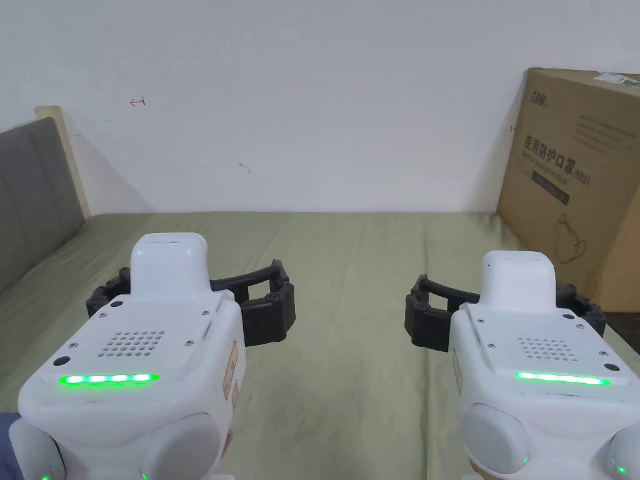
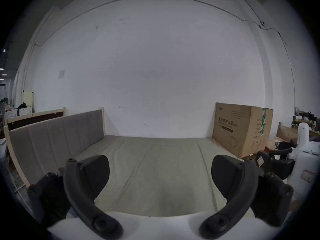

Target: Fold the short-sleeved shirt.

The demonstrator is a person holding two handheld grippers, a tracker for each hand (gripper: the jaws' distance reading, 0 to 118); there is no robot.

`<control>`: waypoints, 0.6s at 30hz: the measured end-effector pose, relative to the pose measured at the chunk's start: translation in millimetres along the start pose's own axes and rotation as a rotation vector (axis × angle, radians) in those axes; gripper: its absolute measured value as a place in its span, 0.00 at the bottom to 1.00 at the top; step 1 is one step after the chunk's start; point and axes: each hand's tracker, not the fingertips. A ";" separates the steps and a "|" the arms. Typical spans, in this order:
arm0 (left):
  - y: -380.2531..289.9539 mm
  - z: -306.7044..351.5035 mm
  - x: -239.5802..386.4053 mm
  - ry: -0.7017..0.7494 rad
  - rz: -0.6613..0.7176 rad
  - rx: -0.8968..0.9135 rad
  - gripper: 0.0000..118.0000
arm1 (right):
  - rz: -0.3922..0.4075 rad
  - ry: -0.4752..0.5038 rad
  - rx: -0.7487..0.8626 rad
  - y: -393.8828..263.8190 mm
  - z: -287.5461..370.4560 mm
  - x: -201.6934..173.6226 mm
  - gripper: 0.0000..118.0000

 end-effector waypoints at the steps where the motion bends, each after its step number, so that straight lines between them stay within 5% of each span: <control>1: -0.6 -0.6 3.0 0.008 -0.017 -0.004 0.99 | -0.004 0.001 0.000 -0.2 -0.1 0.9 0.97; 18: -10.5 -16.9 15.9 0.067 -0.094 -0.105 0.98 | 0.022 0.004 -0.021 -2.6 -9.2 -0.2 0.97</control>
